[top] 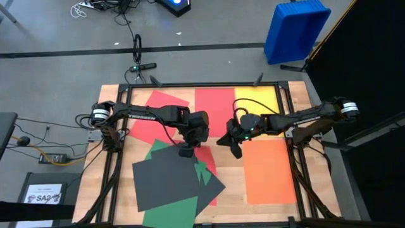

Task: Organize paper
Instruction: Stack the pink colored paper on top of the pink colored paper

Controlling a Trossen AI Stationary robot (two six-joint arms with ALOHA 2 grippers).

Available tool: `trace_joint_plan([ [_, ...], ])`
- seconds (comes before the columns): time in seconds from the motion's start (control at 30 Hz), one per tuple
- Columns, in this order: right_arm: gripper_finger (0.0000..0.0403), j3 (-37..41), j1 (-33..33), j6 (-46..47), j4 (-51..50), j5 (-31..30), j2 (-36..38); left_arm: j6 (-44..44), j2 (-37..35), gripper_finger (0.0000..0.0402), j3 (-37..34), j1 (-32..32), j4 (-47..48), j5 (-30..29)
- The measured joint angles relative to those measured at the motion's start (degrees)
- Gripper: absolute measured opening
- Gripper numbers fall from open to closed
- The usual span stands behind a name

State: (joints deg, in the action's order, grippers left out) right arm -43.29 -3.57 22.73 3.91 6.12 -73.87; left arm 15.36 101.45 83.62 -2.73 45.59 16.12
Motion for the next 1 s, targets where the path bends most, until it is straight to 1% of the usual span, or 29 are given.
trace_joint_plan([
  [0.13, 0.0, 0.0, -0.93, -0.91, -3.36, -2.43, 1.56, 1.65, 0.0, 0.0, 3.61, -0.64, 3.48, -2.1],
  [0.3, 0.0002, 0.0, -1.45, -1.28, -6.31, -5.0, 1.27, 3.47, 0.0, 0.0, 9.25, -1.45, 8.82, -7.11],
  [0.5, 0.0001, 0.0, -0.99, -3.88, -8.54, -9.79, 1.23, 6.47, 0.0, 0.0, 14.91, -3.09, 13.17, -12.19],
  [0.63, 0.0004, 0.0, 0.08, -5.16, -9.06, -10.73, 1.23, 8.71, 0.0, 0.0, 17.17, -4.7, 13.33, -14.17],
  [0.7, 0.0004, 0.0, 0.47, -6.29, -9.48, -11.73, 1.51, 10.32, 0.0, 0.0, 18.01, -5.66, 13.22, -16.38],
  [0.83, 0.0002, 0.0, 0.87, -8.77, -12.03, -15.1, 2.54, 13.48, 0.0, 0.0, 18.96, -8.27, 13.05, -19.05],
  [1.0, 0.0001, 0.0, 1.39, -11.02, -16.11, -18.16, 4.22, 17.78, 0.0, 0.0, 19.36, -12.94, 11.61, -19.67],
])
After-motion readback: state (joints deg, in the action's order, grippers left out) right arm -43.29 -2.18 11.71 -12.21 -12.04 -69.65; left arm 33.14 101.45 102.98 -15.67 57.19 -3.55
